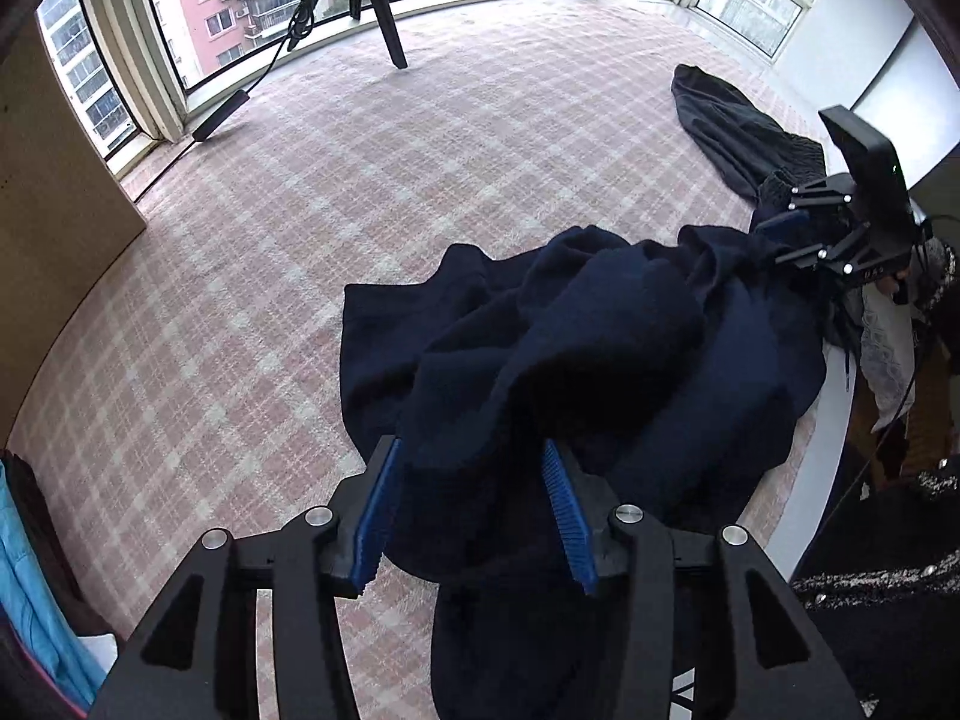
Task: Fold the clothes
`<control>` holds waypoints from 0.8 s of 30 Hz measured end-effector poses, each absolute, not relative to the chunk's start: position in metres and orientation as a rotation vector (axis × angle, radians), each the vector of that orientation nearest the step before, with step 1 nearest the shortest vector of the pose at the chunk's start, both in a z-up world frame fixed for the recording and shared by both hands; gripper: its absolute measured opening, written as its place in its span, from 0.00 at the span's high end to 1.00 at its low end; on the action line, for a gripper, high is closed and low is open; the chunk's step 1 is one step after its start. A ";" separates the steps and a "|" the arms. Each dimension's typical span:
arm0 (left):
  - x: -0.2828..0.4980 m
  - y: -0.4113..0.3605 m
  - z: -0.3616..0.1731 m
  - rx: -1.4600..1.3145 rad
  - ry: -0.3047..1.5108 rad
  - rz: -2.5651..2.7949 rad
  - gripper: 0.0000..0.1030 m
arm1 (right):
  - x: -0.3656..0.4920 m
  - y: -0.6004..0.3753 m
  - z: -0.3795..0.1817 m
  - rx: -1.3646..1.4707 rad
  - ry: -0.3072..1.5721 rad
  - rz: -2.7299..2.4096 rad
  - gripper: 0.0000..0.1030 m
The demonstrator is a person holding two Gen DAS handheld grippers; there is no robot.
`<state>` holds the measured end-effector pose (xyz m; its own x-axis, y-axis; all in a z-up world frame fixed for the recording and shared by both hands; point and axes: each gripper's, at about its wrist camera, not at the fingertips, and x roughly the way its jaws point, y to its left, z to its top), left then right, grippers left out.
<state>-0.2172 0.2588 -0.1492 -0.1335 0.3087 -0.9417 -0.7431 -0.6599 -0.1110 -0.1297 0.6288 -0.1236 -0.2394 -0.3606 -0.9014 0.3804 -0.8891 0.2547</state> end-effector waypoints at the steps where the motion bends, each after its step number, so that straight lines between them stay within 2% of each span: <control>1: -0.217 0.260 -0.153 -1.418 0.519 1.861 0.56 | -0.130 0.632 -0.121 1.553 -0.006 -2.162 0.58; 3: -0.220 0.263 -0.164 -1.454 0.476 1.809 0.67 | -0.130 0.637 -0.117 1.537 -0.066 -2.166 0.58; 4: -0.222 0.265 -0.169 -1.471 0.457 1.784 0.84 | -0.130 0.638 -0.116 1.533 -0.073 -2.173 0.58; 5: -0.223 0.266 -0.172 -1.481 0.451 1.778 0.93 | -0.129 0.636 -0.117 1.542 -0.048 -2.175 0.58; 8: -0.221 0.268 -0.169 -1.471 0.454 1.789 0.93 | -0.127 0.630 -0.123 1.571 0.034 -2.176 0.58; 13: -0.226 0.263 -0.154 -1.437 0.436 1.836 0.93 | -0.125 0.628 -0.128 1.570 0.058 -2.182 0.58; 14: -0.227 0.261 -0.151 -1.430 0.432 1.844 0.93 | -0.125 0.627 -0.128 1.570 0.063 -2.183 0.61; 15: -0.227 0.261 -0.148 -1.420 0.431 1.854 0.94 | -0.124 0.626 -0.129 1.570 0.068 -2.184 0.78; 17: -0.225 0.260 -0.141 -1.392 0.432 1.876 0.94 | -0.129 0.632 -0.131 1.584 0.043 -2.207 0.94; 22: -0.215 0.248 -0.101 -1.297 0.379 1.935 0.95 | -0.120 0.635 -0.050 1.387 0.014 -2.439 0.96; 24: -0.212 0.234 -0.060 -1.206 0.383 2.022 0.95 | -0.116 0.635 -0.015 1.294 0.003 -2.531 0.96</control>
